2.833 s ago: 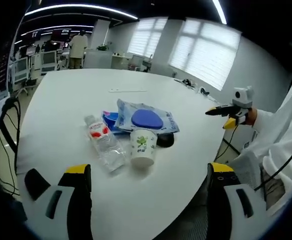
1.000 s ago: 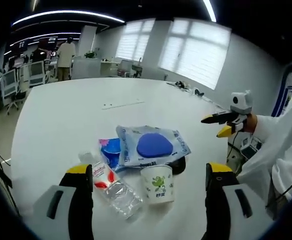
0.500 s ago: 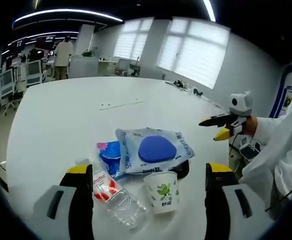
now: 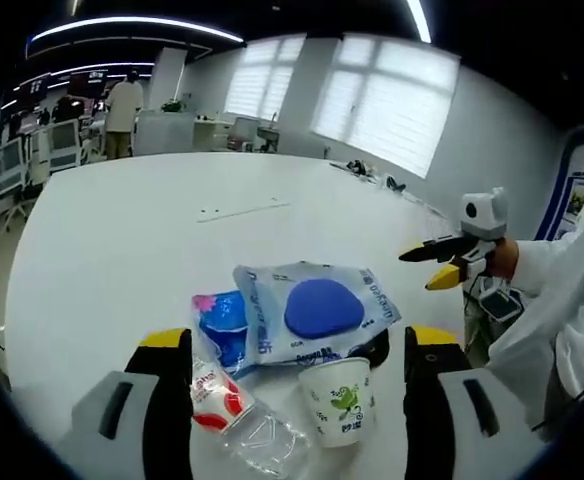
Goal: Arrange the tabletop items into an orderly group along one side of the table until the central work area is clear of visible clutter.
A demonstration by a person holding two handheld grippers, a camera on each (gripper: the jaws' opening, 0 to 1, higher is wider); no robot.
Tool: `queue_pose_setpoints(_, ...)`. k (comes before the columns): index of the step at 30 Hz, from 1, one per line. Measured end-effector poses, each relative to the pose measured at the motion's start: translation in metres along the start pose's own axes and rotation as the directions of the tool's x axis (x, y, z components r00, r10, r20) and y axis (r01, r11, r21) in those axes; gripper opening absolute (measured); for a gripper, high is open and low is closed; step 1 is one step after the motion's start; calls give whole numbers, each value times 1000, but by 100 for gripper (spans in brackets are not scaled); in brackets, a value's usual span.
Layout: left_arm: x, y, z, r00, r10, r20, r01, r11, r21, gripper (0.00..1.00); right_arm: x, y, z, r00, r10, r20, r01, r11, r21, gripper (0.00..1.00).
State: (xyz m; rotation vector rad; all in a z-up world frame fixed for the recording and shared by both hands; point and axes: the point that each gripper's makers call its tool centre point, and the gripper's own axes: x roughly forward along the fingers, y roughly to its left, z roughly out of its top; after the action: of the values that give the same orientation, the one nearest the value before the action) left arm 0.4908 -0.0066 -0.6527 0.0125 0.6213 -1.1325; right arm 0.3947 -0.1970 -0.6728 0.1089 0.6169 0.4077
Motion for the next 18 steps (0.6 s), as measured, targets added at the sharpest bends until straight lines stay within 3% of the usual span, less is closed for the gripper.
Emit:
queue_pose_setpoints(7, 12, 7, 4, 1000, -4, 9, 4, 1000, -5, 83, 8, -5, -3, 1000, -14, -8, 14, 1000, 16, 56)
queue_pose_setpoints(18, 31, 12, -1, 1000, -9, -25, 10, 1000, 22, 77, 21, -6, -11, 999, -21, -32, 22, 999, 28, 54)
